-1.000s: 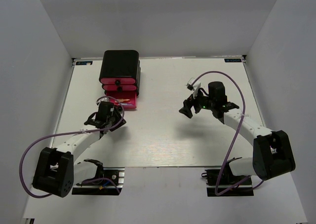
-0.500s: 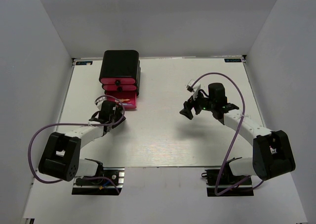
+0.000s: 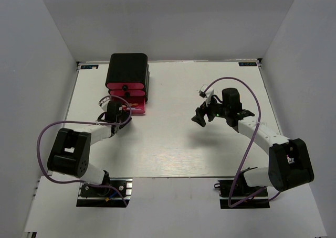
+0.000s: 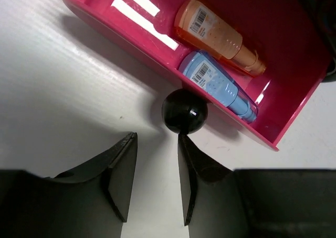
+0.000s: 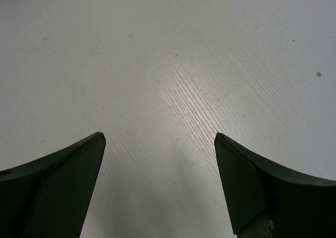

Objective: Sort the stationery into containers
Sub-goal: Close the drawer in the storage box.

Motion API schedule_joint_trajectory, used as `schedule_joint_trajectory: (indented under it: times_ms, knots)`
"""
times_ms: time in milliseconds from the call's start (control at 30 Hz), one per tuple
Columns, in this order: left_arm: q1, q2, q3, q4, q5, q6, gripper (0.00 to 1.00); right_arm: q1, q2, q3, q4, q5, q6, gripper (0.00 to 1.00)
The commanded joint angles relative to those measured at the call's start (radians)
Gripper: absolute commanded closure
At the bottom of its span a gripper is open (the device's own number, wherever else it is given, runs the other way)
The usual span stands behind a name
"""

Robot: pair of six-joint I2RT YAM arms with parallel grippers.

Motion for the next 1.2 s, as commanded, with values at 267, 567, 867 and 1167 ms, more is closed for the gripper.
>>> schedule_joint_trajectory:
  times_ms: [267, 567, 867, 1167]
  knots:
    - [0.020, 0.073, 0.103, 0.053, 0.019, 0.041, 0.53, -0.007, 0.000, 0.013, 0.018, -0.012, -0.026, 0.10]
    - [0.029, 0.124, 0.142, 0.053, 0.010, -0.011, 0.53, -0.009, 0.010, 0.021, 0.018, -0.015, -0.033, 0.10]
    - [0.039, 0.188, 0.171, 0.099, 0.019, -0.154, 0.54, -0.016, 0.011, 0.021, 0.013, -0.012, -0.037, 0.10]
    - [0.039, 0.236, 0.242, 0.099, 0.028, -0.183, 0.52, -0.023, 0.019, 0.022, 0.015, -0.014, -0.041, 0.10]
